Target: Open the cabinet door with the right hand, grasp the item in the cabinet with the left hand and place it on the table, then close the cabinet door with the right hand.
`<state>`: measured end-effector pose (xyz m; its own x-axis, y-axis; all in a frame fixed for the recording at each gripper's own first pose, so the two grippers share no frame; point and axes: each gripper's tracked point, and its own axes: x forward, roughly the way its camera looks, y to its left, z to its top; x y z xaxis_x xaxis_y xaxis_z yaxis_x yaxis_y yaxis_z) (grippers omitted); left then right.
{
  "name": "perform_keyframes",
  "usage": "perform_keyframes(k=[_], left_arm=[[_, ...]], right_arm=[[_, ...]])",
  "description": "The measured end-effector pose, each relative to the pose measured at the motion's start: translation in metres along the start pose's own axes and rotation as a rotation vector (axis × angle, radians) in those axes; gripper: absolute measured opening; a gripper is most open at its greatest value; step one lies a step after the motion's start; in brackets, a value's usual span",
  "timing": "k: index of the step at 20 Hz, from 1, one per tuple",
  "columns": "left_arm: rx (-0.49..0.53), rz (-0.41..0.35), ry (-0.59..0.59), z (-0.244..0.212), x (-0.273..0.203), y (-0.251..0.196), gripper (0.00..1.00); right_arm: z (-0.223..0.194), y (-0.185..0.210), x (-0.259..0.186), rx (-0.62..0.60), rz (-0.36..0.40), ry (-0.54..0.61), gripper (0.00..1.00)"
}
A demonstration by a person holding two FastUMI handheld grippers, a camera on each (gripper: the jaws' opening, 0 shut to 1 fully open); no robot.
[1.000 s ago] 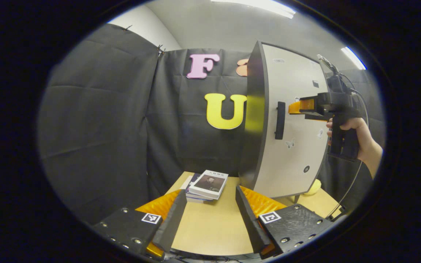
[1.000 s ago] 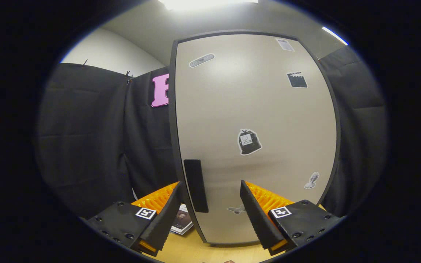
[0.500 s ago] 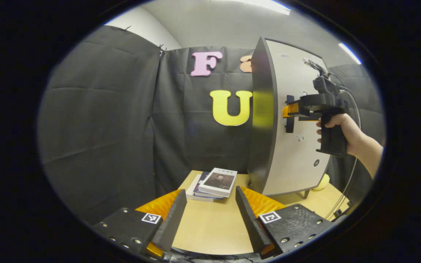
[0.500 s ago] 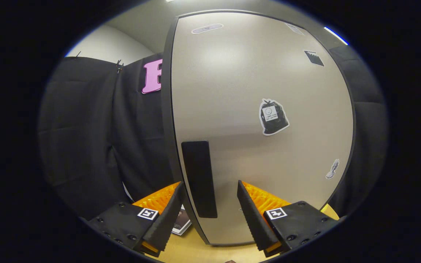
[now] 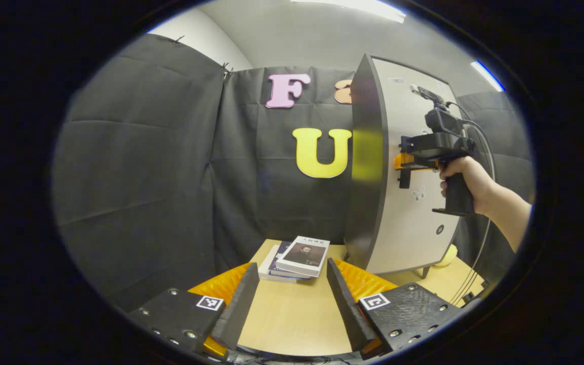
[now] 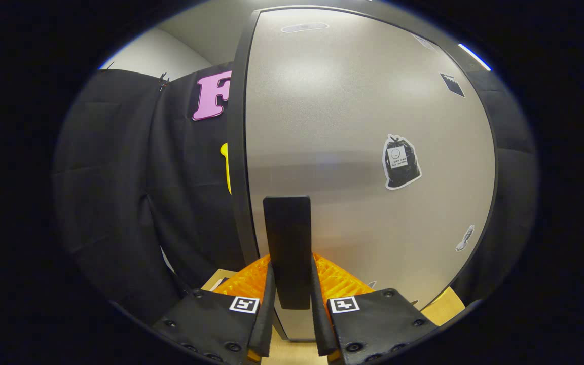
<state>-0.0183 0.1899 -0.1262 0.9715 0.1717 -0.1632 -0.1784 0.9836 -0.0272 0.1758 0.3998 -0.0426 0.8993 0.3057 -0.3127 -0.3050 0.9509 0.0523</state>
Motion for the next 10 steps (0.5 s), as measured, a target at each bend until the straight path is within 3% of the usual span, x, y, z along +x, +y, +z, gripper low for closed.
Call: perform_keyframes(k=[1, 2, 3, 4, 6, 10], left_arm=[[0.001, -0.001, 0.000, 0.000, -0.002, -0.001, 0.82], [0.001, -0.002, -0.001, -0.001, -0.005, -0.001, 0.82], [-0.003, -0.006, -0.002, 0.000, -0.007, -0.003, 0.82], [-0.008, -0.013, -0.003, 0.000, -0.010, -0.005, 0.82], [-0.012, -0.029, -0.004, 0.000, -0.012, -0.010, 0.82], [0.002, -0.056, 0.000, 0.004, -0.007, -0.023, 0.82]], right_arm=[[-0.001, 0.000, 0.000, 0.006, -0.003, 0.008, 0.30], [-0.001, 0.001, 0.000, 0.015, -0.002, 0.011, 0.30], [0.001, 0.002, -0.002, -0.002, 0.014, -0.005, 0.22], [0.000, 0.002, -0.001, -0.014, 0.034, -0.014, 0.24], [-0.001, 0.003, -0.001, -0.016, 0.052, -0.010, 0.12], [-0.002, 0.003, -0.008, -0.039, 0.079, -0.001, 0.10]])
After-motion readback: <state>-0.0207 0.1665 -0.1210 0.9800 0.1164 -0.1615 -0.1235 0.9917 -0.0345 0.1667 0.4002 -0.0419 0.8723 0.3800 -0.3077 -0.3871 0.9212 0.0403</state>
